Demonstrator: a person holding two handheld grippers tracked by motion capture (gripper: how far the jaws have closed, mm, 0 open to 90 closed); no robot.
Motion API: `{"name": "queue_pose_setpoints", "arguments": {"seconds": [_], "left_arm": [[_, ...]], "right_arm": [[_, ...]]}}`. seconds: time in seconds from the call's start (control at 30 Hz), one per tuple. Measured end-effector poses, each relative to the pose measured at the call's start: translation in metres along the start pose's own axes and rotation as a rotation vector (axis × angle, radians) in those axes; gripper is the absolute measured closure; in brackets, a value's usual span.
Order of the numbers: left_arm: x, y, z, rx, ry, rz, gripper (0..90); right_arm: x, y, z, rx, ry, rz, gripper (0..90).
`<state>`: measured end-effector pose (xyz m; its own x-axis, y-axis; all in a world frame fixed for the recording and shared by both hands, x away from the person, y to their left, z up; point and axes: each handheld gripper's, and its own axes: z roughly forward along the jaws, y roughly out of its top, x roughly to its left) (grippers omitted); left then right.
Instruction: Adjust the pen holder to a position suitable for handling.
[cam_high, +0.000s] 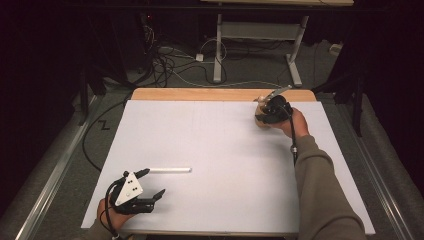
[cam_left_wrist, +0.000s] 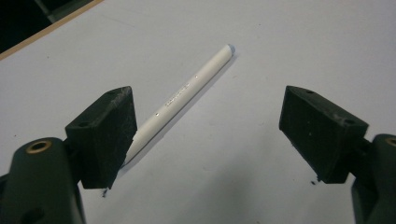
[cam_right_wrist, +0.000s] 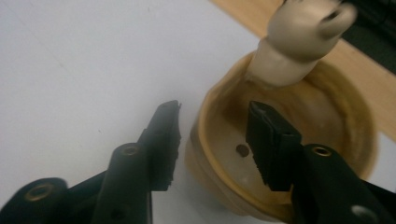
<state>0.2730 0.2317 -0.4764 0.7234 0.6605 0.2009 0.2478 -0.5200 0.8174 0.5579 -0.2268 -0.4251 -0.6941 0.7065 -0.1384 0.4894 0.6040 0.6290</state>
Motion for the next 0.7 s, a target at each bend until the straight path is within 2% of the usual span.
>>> {"name": "queue_pose_setpoints", "arguments": {"seconds": [0.07, 0.13, 0.43, 0.6, 0.63, 0.67, 0.7], "left_arm": [[-0.001, 0.000, 0.001, 0.003, -0.005, 0.001, 18.2], [-0.001, 0.000, 0.001, 0.002, -0.005, 0.003, 18.2], [-0.001, 0.000, 0.002, 0.004, -0.013, 0.010, 18.2], [-0.001, 0.000, 0.002, 0.006, -0.015, 0.014, 18.3], [-0.001, 0.000, 0.002, 0.008, -0.016, 0.016, 18.2], [-0.001, 0.000, 0.002, 0.009, -0.018, 0.017, 18.2], [-0.002, 0.000, 0.002, 0.012, -0.018, 0.021, 18.3]], "right_arm": [[-0.001, 0.000, 0.006, 0.020, 0.013, 0.006, 64.0], [-0.003, 0.001, 0.010, 0.005, 0.045, 0.015, 70.9], [0.002, 0.008, 0.008, 0.065, 0.050, 0.001, 77.6], [0.016, 0.011, 0.005, 0.080, 0.089, 0.016, 79.1], [0.019, 0.012, 0.005, 0.077, 0.093, 0.005, 79.3], [0.025, 0.013, 0.004, 0.086, 0.095, 0.024, 79.4], [0.029, 0.014, 0.004, 0.081, 0.108, 0.010, 79.7]]}}
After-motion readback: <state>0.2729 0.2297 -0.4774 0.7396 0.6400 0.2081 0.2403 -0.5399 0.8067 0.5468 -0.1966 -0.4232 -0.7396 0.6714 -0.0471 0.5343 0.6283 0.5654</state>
